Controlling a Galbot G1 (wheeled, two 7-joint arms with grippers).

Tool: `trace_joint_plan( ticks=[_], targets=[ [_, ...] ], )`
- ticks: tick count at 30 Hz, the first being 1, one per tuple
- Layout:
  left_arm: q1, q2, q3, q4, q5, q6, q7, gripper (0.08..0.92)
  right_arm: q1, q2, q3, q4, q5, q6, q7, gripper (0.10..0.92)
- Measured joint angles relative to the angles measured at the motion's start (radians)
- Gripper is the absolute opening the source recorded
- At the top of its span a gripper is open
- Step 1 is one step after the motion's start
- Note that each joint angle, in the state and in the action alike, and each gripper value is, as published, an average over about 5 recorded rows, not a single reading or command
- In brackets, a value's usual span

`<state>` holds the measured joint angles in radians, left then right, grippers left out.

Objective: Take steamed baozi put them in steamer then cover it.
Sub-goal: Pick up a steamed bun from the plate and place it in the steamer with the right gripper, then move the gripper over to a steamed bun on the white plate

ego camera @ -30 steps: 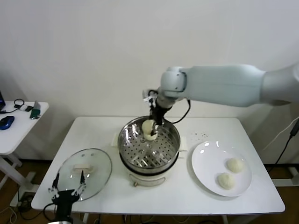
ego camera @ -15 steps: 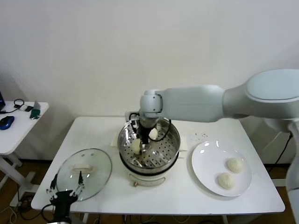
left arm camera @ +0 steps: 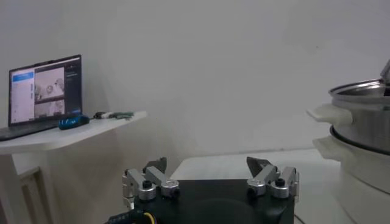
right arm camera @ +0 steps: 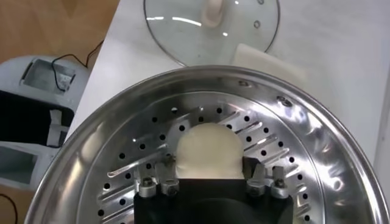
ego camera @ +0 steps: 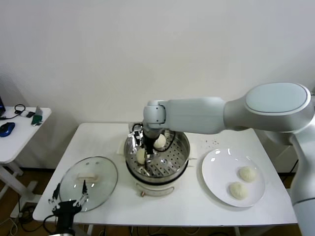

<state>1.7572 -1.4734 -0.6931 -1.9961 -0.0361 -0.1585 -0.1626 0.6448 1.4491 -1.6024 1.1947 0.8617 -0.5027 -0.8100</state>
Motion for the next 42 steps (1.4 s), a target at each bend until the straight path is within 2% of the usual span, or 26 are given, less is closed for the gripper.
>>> trace_joint_plan(
  ticks=[12,24,32,42],
  targets=[
    [0.006,0.000,-0.003,-0.017,0.002,0.003,-0.002,0.823,0.066,-0.067,0.008,0.044,-0.011,0.035,-0.049,0.823],
    [0.005,0.005,-0.004,-0.023,0.005,0.009,-0.004,0.823,0.247,-0.339,-0.068,0.211,-0.046,0.134,-0.148,0.823],
    [0.000,0.007,-0.006,-0.023,0.009,0.019,-0.004,0.823,0.268,-0.588,-0.103,0.320,-0.174,0.171,-0.179,0.823],
    [0.004,-0.003,-0.012,-0.027,0.026,0.029,-0.006,0.823,0.118,-0.834,-0.053,0.346,-0.403,0.204,-0.200,0.823]
  ],
)
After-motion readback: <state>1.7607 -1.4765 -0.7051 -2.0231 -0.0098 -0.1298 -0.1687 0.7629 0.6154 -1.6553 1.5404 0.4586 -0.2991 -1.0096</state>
